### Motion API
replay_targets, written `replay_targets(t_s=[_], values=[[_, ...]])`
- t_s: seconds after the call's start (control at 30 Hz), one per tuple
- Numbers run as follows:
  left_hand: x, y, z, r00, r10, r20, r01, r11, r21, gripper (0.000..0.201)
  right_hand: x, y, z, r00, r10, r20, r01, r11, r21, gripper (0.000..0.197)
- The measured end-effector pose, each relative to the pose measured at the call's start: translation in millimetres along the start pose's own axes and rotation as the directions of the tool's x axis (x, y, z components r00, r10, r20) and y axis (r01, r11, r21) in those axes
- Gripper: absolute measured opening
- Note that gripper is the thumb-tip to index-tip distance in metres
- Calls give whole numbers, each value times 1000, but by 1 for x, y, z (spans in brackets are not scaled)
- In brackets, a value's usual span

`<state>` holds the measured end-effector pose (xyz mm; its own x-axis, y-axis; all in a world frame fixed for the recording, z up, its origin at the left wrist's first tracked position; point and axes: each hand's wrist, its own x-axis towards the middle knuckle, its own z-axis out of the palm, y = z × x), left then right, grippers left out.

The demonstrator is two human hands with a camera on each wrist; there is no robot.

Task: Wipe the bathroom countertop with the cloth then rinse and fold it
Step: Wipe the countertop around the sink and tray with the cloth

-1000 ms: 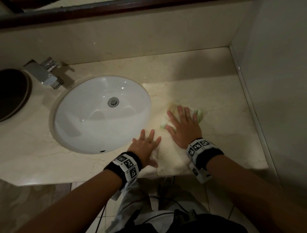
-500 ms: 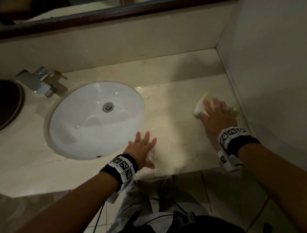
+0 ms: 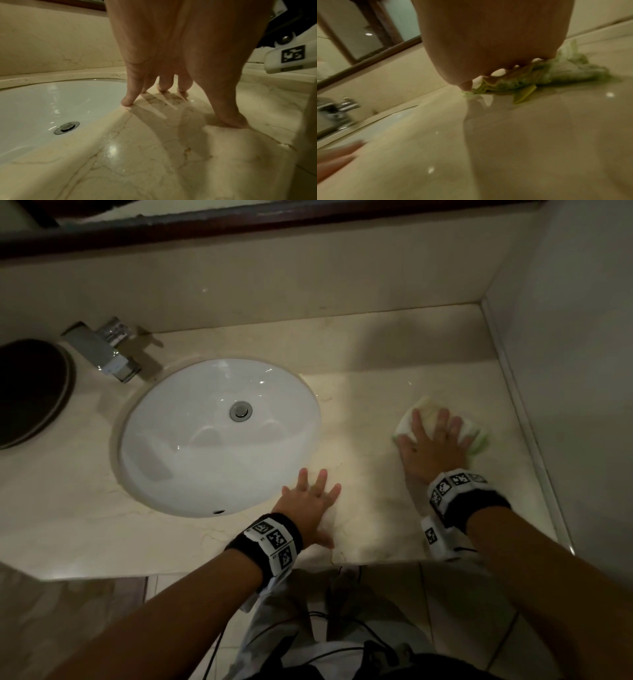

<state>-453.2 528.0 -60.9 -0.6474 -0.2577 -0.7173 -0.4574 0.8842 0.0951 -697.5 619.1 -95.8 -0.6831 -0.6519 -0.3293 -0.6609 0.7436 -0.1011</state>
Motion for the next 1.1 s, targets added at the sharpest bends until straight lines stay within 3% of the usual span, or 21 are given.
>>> replay_targets(t_s=[0.2, 0.5, 0.9, 1.1], values=[[-2, 2, -2, 1000, -7, 0, 7, 1000, 5, 108, -32, -78, 22, 939, -345, 13, 344, 933, -109, 64], [-2, 1, -2, 1000, -12, 19, 12, 999, -30, 110, -29, -59, 23, 867, -497, -29, 494, 867, -68, 64], [-4, 1, -11, 998, -7, 70, 7, 1000, -3, 106, -5, 64, -8, 969, -248, -13, 246, 965, -96, 78], [-5, 2, -10, 998, -3, 60, 2, 1000, 11, 104, -9, 47, -5, 981, -195, -12, 193, 978, -76, 77]])
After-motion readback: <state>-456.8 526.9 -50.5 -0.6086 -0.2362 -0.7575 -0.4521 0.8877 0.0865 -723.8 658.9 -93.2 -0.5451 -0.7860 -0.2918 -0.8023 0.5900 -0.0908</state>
